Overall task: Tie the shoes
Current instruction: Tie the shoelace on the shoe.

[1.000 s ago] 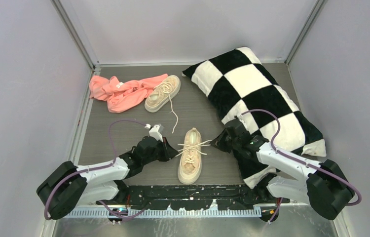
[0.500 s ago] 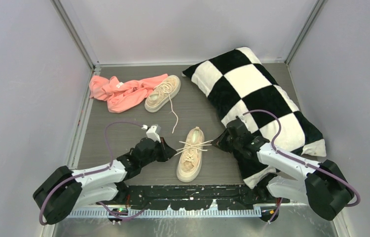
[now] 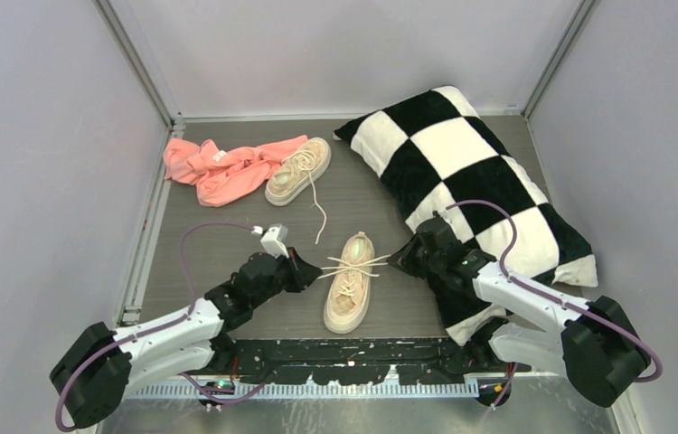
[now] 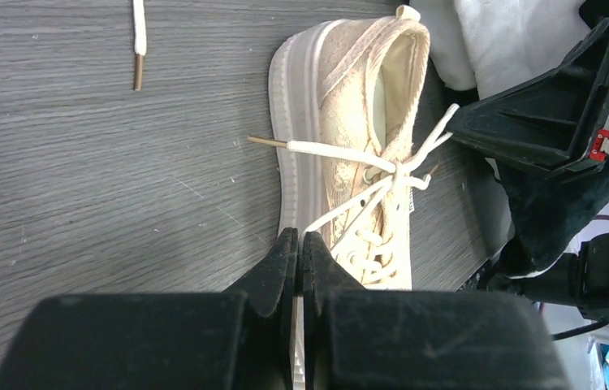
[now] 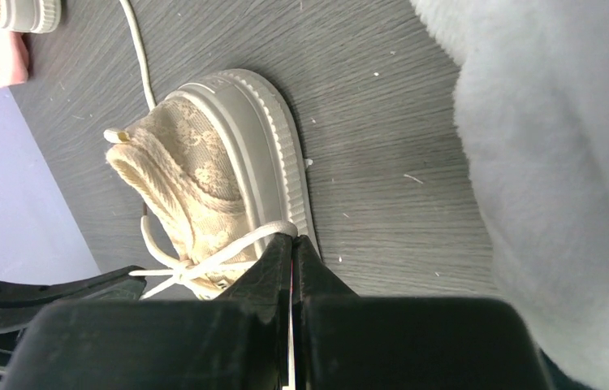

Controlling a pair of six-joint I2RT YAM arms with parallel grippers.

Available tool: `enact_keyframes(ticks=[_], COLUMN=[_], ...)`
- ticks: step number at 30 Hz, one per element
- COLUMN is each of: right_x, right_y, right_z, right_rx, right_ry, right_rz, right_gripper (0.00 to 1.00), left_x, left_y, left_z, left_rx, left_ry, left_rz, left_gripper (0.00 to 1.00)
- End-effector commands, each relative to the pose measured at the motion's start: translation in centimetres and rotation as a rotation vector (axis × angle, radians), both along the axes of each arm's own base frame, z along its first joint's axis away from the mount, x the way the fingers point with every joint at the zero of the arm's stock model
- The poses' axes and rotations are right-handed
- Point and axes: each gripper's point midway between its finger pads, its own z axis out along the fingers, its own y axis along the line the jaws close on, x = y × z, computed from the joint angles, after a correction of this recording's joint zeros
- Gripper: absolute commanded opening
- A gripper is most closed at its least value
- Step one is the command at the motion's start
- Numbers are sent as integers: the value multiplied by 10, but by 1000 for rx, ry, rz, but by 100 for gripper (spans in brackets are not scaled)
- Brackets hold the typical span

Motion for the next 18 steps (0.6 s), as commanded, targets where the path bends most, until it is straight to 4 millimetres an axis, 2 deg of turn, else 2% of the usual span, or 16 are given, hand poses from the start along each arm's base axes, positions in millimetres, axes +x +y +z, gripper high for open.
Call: enact_keyframes(ticks=[1,7,13,14,15,16,18], right_x=[10,13,12,13,14,15,14], right_y=[-18,-15,-12,-9,-7,-6,-6], right_z=[-19,-18,-13,-10,-7,-7,-10], right_rx=[-90,-92,-77,-66,-62,-70,-91], right_ry=[14,11,11,7,5,9,29], right_rz=[-46,-32,-23,-13,-3,4,13], right_gripper=[0,0,1,1,9,24,39], left_x=[1,-8,-3,0,1,4,9], left_y=[32,31,23,22,21,20,22], left_z=[-38,-56,-45,-39,-33,-27,-9], left_rx=[151,177,182,194,202,212,232], left_ry=[39,85,76,82,87,83,64], left_rz=[88,53,29,32,33,36,49], left_gripper=[0,0,1,5,11,18,37])
